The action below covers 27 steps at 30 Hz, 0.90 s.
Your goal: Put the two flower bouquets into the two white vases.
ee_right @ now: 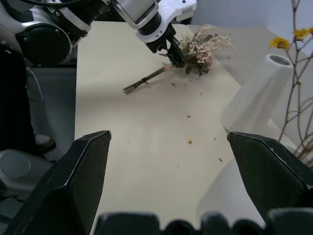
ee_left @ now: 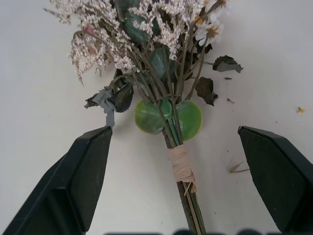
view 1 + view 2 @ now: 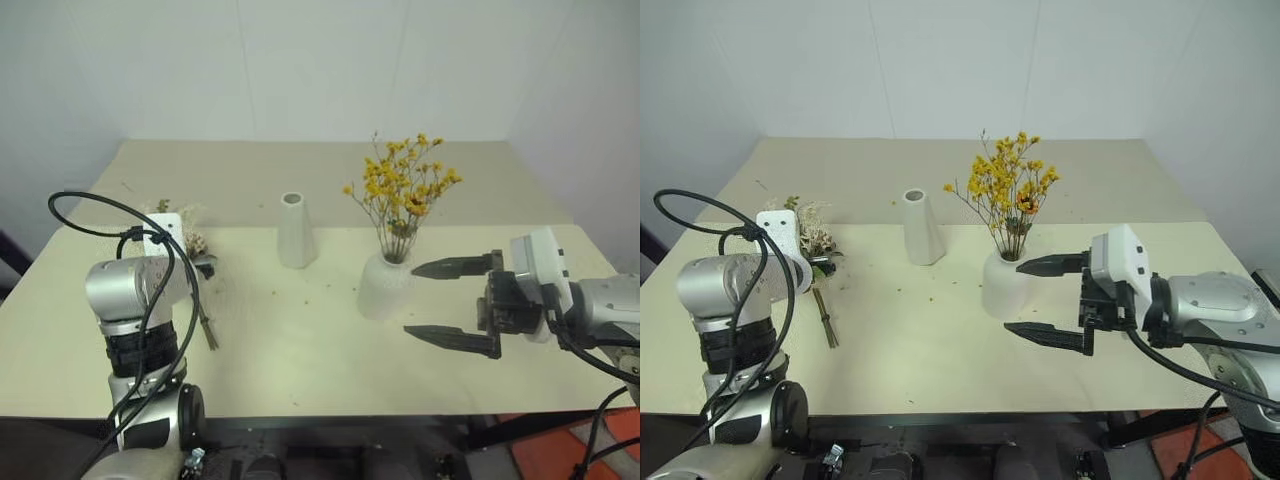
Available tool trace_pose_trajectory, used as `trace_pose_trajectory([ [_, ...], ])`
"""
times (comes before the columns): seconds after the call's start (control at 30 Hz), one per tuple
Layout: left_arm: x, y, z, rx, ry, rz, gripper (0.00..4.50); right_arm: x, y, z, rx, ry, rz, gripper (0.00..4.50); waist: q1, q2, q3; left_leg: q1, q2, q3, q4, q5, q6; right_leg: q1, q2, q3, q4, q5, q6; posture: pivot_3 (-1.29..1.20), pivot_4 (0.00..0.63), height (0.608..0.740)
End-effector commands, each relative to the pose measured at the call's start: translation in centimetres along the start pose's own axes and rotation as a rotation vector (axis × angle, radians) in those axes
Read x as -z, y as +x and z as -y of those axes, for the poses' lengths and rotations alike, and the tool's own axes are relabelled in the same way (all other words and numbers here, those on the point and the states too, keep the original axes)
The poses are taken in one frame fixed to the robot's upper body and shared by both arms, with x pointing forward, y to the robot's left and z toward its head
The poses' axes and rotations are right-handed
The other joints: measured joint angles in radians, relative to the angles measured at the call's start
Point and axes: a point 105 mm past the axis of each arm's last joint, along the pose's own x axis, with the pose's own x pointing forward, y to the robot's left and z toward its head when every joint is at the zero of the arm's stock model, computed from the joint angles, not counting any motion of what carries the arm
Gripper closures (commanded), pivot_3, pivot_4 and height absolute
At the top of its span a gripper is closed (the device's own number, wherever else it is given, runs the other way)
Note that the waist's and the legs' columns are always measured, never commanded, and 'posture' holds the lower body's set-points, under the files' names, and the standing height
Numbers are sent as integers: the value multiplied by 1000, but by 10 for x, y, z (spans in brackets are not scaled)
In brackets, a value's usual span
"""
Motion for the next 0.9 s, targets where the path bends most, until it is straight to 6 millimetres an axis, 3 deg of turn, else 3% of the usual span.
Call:
trace_pose_trajectory([
  [0.03,2,2,2,6,-71,-31,0,-6,5,-2,-19,-23,21,11,1,0,0,0,0,0,0,0,0,0,0,0,0,0,0,0,150,740],
  [0.3,14,9,8,5,-123,-114,0,-3,6,-2,-4,-22,15,11,5,0,0,0,0,0,0,0,0,0,0,0,0,0,0,0,150,740],
  [0.4,10,9,12,31,-85,-122,589,-3,6,-2,-1,-25,16,0,5,0,0,0,0,0,0,0,0,0,0,0,0,0,0,0,150,740],
  [0.63,4,14,20,105,-27,-174,2883,-1,7,-1,7,-22,10,0,5,0,0,0,0,0,0,0,0,0,0,0,0,0,0,0,150,740],
  [0.77,4,16,14,54,6,-182,4191,1,5,-1,20,-25,0,0,2,0,0,0,0,0,0,0,0,0,0,0,0,0,-1,0,150,740],
  [0.8,4,16,15,58,3,-184,4393,1,5,-1,24,-25,-4,0,2,0,0,0,0,0,0,0,0,0,0,0,0,0,-1,0,150,740],
  [0.9,0,15,14,57,3,-169,4397,1,3,-1,34,-29,-6,0,3,0,0,0,0,0,0,0,0,0,0,0,0,0,-1,0,150,740],
])
